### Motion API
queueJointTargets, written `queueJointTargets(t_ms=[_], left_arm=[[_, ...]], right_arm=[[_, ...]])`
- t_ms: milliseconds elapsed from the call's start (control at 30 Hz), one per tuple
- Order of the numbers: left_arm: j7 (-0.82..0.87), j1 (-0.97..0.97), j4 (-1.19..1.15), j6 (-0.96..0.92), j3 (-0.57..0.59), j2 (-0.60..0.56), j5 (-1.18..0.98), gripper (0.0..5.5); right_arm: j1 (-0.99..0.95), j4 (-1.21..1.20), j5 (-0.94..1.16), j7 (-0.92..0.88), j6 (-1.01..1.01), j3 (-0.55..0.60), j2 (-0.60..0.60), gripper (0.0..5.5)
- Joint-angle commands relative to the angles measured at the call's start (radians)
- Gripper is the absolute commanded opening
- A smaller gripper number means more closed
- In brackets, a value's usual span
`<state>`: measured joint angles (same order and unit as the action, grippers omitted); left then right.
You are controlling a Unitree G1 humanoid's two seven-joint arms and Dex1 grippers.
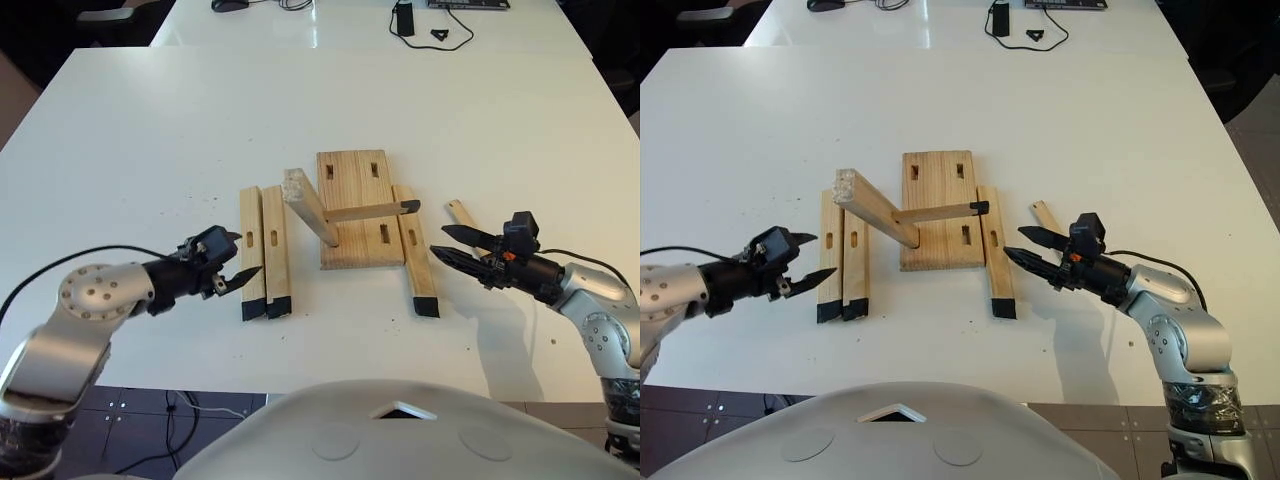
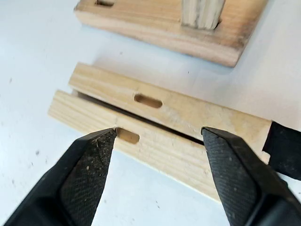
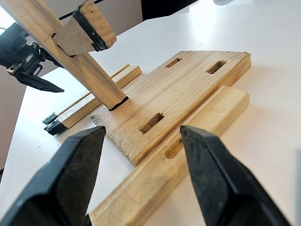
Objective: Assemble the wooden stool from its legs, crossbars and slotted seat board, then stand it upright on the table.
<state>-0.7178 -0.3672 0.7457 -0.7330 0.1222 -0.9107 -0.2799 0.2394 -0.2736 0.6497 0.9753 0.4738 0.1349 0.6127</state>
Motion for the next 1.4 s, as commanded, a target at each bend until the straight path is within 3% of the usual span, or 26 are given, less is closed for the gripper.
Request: queueJointTargets(t_ms=[33,200,467,800,1100,1233,1400], left_arm=[[0.079,-0.04,0.058,-0.086,-0.034,0.045,0.019,3.34],[0.105,-0.079,0.016,-0.065,-0.087,0.009,0.096,3.34],[0.055,-0.08,-0.14,0.044,-0.052,-0.05,0.153,3.34],[-0.079,0.019,-0.336,0.041,0.019,0.036,-0.029,3.34],[-0.09,0.058,-0.454,0.083,0.066,0.092,-0.088,2.04],[-0.054,0.156,-0.448,0.13,0.143,0.108,-0.112,2.03],[0.052,0.394,-0.378,0.08,0.233,0.146,-0.209,2.03]], right_arm=[[0.018,-0.026,-0.004,-0.025,-0.012,0.02,-0.009,2.92],[0.016,-0.032,-0.02,-0.035,-0.016,0.006,-0.016,2.92],[0.025,-0.036,-0.035,-0.04,-0.023,-0.001,-0.023,2.92],[0.021,-0.015,-0.085,-0.055,-0.059,-0.039,-0.032,2.92],[-0.008,0.006,-0.097,-0.05,-0.066,-0.04,-0.023,2.92],[-0.049,0.036,-0.076,-0.063,-0.068,0.009,-0.018,2.92],[-0.185,0.122,0.022,-0.137,-0.028,0.149,-0.036,2.92]])
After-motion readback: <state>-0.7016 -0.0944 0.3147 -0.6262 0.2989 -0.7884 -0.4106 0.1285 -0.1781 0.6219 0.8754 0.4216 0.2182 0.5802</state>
